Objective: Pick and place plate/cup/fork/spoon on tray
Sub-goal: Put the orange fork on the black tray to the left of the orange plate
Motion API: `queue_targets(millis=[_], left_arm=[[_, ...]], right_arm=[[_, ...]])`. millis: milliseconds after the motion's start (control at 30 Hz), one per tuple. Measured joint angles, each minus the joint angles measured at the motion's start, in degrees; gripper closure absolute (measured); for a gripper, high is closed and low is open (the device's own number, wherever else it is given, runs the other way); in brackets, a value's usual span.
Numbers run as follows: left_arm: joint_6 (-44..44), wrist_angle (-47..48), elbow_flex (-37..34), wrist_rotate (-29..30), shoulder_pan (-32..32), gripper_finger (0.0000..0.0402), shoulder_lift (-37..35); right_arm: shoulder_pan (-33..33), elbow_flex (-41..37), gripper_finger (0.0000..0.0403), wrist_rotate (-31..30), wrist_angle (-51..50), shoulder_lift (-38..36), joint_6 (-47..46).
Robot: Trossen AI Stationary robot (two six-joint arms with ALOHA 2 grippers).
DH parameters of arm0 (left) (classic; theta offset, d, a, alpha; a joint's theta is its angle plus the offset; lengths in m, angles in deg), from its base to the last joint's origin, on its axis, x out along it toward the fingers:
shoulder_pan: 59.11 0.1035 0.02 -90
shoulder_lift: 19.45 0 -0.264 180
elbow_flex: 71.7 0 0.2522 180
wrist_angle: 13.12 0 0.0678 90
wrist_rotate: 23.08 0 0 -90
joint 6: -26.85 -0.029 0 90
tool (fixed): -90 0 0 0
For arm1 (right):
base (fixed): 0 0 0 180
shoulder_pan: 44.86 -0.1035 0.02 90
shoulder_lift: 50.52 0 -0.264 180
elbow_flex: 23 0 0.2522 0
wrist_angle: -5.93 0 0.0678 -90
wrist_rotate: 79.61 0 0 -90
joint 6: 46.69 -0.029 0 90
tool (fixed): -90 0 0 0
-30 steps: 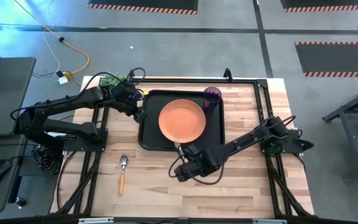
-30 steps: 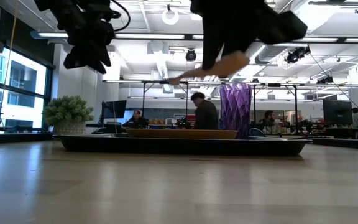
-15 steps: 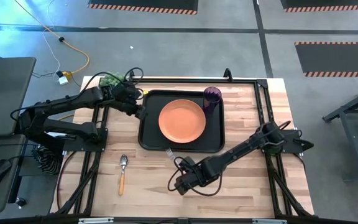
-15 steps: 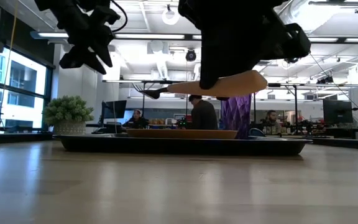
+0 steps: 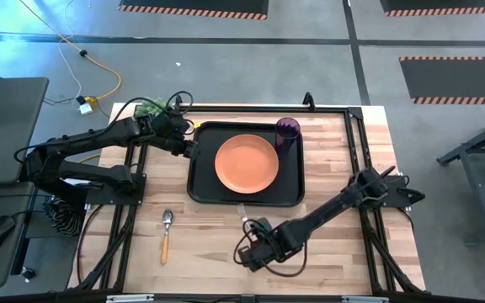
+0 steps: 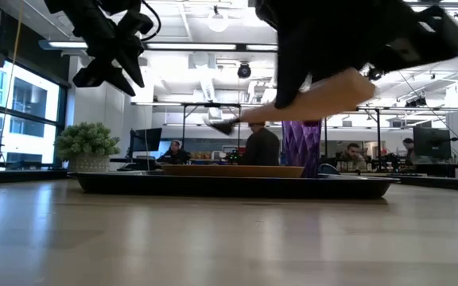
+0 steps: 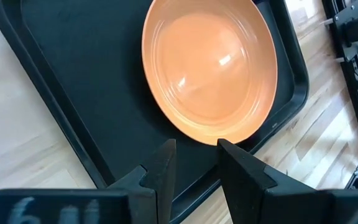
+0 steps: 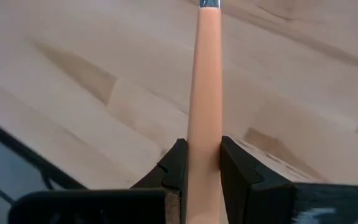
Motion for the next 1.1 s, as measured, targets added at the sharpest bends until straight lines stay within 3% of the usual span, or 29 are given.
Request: queue_targets(millis=[233,500,733,1100], left_arm=[[0.0,0.0,0.0,0.5,0.0,0.0296,0.0],[-0.1,0.0,0.0,2.9,0.0,0.0296,0.0],[-0.6,0.1,0.0,3.3,0.0,0.0296,0.0],[-1.7,0.0,0.0,3.2,0.0,0.0296,0.0]], right_arm=[[-2.1,-2.6,0.0361,-1.8,1.4,0.0,-10.8],[-3.1,-2.7,0.0361,-1.2,2.5,0.7,-17.1],[-3.0,-2.8,0.0361,1.6,6.9,4.7,-18.1],[-2.0,-2.7,0.0361,2.6,3.9,5.3,-18.9]])
